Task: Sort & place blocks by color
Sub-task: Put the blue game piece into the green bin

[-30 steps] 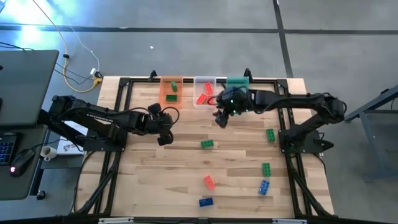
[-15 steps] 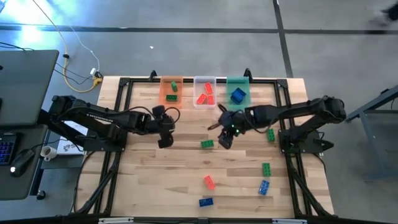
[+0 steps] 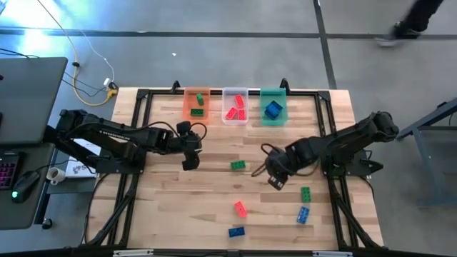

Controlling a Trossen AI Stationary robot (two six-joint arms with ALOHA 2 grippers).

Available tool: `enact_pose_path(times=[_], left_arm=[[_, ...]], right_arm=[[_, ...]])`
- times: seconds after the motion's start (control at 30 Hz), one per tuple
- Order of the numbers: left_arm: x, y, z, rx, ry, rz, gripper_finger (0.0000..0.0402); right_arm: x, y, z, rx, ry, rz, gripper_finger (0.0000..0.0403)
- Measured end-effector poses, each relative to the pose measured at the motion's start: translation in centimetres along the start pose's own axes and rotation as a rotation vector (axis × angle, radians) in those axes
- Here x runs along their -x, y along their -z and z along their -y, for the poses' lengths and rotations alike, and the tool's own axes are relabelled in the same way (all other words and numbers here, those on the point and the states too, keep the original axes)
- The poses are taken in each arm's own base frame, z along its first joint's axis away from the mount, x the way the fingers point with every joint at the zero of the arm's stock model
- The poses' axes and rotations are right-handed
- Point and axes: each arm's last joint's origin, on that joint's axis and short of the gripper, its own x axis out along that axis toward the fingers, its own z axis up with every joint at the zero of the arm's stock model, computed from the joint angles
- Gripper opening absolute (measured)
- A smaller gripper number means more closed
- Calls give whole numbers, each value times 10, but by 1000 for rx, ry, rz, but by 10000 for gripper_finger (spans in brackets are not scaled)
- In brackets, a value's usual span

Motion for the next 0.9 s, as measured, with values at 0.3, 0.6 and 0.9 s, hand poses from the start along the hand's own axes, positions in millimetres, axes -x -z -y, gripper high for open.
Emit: enact_pose_path(times=[0.3, 0.6, 0.9], left_arm=[[0, 0, 0, 0, -1, 0, 200], [0, 0, 0, 9, -3, 0, 200], [0, 0, 0, 90, -3, 0, 200]], right_arm=[[0, 41, -19, 268, -22, -86, 194], [1, 81, -33, 696, -47, -109, 194], [2, 112, -39, 1081, -76, -116, 195]])
